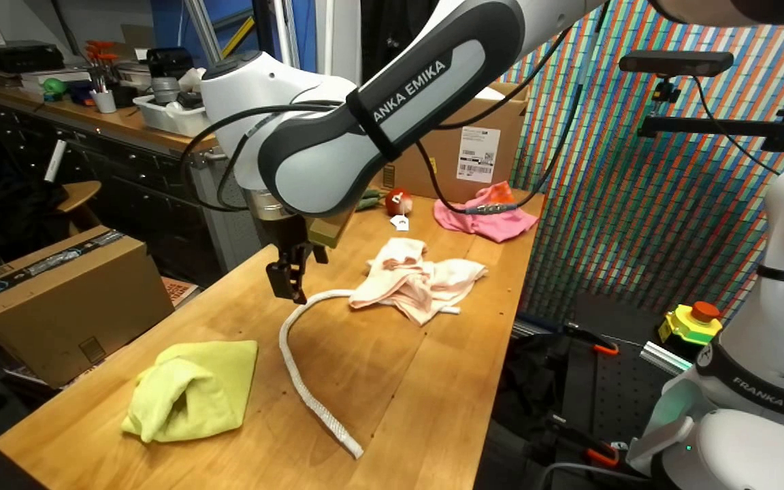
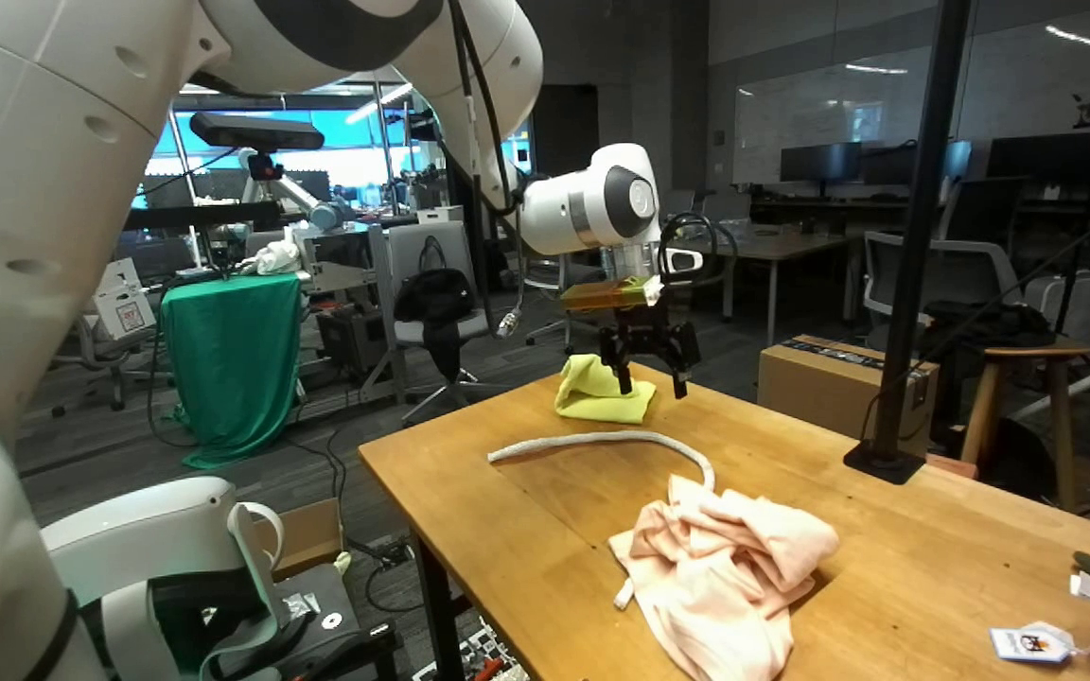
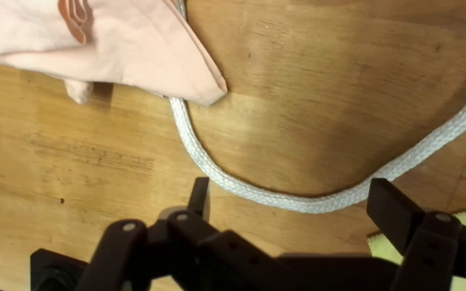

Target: Spread the clothes and the objects across on the table

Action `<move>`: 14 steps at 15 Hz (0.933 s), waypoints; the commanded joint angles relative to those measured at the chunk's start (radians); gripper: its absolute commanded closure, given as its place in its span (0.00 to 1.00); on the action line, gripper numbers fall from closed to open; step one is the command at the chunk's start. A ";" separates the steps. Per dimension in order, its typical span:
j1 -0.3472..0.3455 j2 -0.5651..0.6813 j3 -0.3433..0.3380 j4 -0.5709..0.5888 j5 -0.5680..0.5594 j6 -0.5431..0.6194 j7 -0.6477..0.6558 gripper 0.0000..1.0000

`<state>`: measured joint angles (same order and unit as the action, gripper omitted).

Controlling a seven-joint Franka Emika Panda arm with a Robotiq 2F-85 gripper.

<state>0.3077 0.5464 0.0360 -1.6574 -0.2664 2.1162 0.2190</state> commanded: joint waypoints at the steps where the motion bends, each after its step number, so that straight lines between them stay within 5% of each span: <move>1: -0.007 -0.037 0.005 -0.036 -0.008 -0.055 0.002 0.00; 14: -0.109 -0.125 0.026 -0.178 0.029 -0.077 -0.170 0.00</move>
<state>0.2309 0.4786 0.0462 -1.7806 -0.2586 2.0504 0.0894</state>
